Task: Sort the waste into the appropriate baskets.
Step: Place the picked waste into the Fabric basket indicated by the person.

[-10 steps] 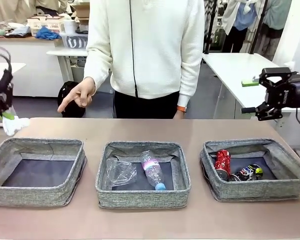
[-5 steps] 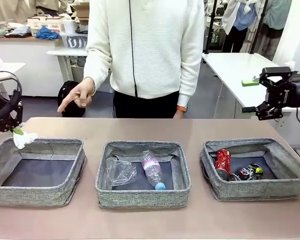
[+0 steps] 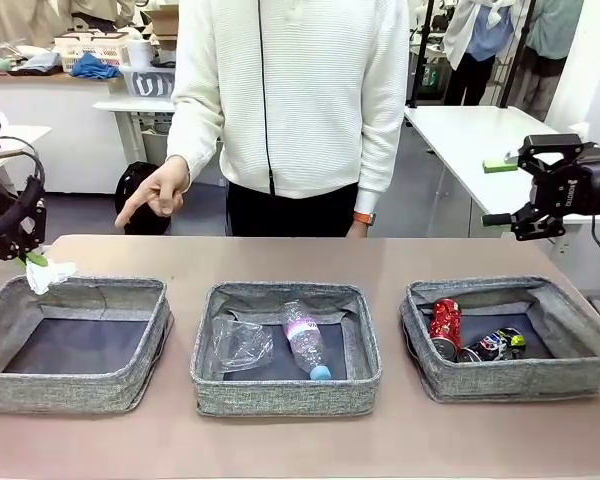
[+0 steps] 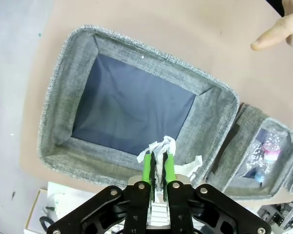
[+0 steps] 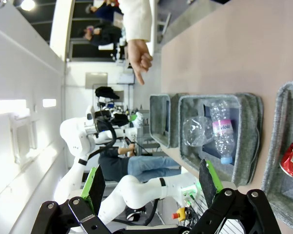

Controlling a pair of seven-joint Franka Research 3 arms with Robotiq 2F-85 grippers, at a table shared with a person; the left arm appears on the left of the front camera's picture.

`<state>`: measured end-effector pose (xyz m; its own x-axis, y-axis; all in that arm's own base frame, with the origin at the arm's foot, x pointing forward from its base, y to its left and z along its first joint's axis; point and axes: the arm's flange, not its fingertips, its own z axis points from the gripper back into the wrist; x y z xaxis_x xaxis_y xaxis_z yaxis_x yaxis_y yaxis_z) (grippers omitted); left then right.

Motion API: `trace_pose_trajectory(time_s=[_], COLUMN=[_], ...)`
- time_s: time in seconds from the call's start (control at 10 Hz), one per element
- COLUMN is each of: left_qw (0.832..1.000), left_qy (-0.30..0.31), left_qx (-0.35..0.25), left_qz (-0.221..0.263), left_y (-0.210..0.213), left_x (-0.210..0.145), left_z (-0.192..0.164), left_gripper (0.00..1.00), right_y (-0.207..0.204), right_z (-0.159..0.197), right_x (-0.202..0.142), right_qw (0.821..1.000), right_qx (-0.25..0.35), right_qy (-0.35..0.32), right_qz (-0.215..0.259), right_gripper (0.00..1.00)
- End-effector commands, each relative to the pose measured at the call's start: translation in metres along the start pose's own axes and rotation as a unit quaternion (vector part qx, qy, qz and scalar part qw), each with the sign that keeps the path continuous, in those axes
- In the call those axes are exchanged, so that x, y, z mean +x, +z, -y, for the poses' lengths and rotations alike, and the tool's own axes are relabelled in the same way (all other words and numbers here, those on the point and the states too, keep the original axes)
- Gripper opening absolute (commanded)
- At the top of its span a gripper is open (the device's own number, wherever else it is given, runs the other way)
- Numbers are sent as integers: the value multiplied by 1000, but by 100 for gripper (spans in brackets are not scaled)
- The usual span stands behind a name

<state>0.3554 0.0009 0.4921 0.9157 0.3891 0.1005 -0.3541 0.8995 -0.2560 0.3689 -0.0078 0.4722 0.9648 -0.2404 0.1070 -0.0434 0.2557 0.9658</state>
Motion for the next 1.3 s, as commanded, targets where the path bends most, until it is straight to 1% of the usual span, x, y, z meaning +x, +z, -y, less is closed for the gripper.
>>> trace_pose_trajectory(time_s=[0.0, 0.1, 0.3, 0.4, 0.5, 0.6, 0.8, 1.2], left_qw=[1000, 1000, 1000, 999, 999, 999, 999, 997], left_qy=[-28, -29, -31, -32, -32, -34, -42, -69], left_qx=[9, 7, 7, 8, 8, 3, -3, -35], left_qz=[3, 3, 2, 2, 1, 4, 1, -27], left_y=[1, 1, 1, 1, 2, 4, 7, 12], left_x=[0, 0, 1, 2, 2, 2, 2, 3], left_z=[1, 1, 3, 3, 3, 3, 5, 10], left_gripper=[69, 100, 100, 86, 96, 100, 100, 100], right_y=[-2, -2, -2, -2, -2, -2, -2, -2], right_z=[-5, -5, -5, -5, -5, -5, -5, -5], right_x=[3, 3, 3, 3, 3, 3, 3, 3], right_qw=[1000, 1000, 1000, 1000, 1000, 1000, 1000, 1000], right_qx=[9, 9, 9, 9, 9, 9, 9, 9], right_qy=[-8, -8, -8, -8, -8, -8, -8, -8], right_qz=[7, 7, 7, 7, 7, 7, 7, 7], right_gripper=[100, 100, 100, 100, 100, 100, 100, 100])
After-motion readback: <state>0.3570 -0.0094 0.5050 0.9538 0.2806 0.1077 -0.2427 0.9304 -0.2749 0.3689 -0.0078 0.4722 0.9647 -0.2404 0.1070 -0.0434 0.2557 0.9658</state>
